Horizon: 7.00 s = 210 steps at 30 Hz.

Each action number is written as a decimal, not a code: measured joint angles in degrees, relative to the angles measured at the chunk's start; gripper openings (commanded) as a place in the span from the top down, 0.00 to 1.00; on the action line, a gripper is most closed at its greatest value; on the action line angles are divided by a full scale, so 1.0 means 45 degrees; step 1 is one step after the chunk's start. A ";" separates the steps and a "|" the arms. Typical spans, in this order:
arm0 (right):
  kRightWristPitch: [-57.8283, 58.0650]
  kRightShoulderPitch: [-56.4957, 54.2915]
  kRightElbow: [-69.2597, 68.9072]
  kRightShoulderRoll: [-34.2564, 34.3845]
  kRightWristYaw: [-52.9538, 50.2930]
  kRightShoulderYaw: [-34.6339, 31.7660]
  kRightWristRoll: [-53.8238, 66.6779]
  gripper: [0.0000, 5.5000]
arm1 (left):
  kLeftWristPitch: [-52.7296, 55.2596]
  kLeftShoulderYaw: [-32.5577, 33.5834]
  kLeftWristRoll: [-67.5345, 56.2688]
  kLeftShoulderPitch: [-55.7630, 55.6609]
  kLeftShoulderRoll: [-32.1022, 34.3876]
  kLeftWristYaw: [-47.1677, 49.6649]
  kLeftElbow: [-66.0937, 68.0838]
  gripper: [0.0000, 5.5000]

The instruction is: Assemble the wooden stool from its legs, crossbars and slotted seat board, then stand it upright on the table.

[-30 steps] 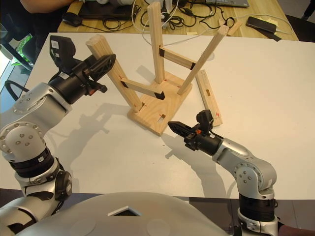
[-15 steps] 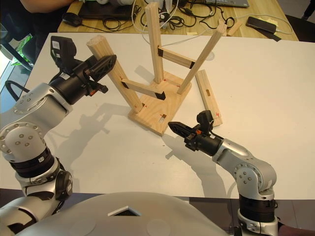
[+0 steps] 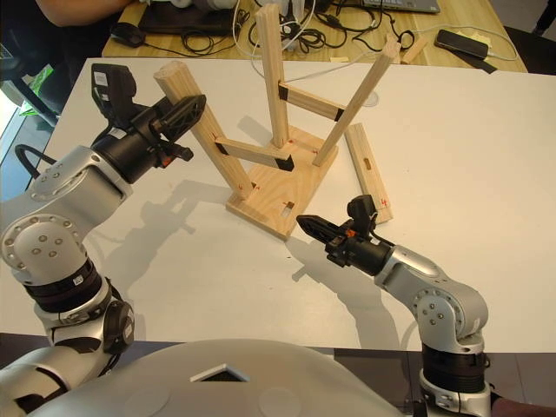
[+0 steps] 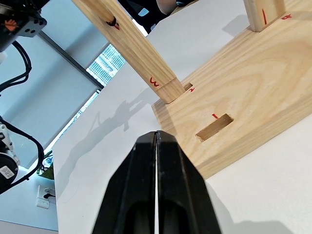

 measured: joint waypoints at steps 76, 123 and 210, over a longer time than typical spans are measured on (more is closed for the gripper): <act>-0.0100 -0.0033 0.0007 -0.0050 -0.0210 0.0029 0.0390 1.00 | -0.3722 -0.3179 0.3991 0.1880 -0.0305 -0.0995 -0.0235 0.81; -0.0010 -0.1409 0.1325 -0.0103 -0.1148 -0.1359 0.1248 1.00 | -0.5990 -0.3744 0.6685 0.0682 -0.1279 -0.0375 0.3079 0.70; 0.2803 -0.6707 0.4766 0.1269 -0.6693 -0.2712 -0.7168 0.64 | -1.1995 -0.0390 0.8278 -0.1485 -0.2295 0.0888 0.4415 0.40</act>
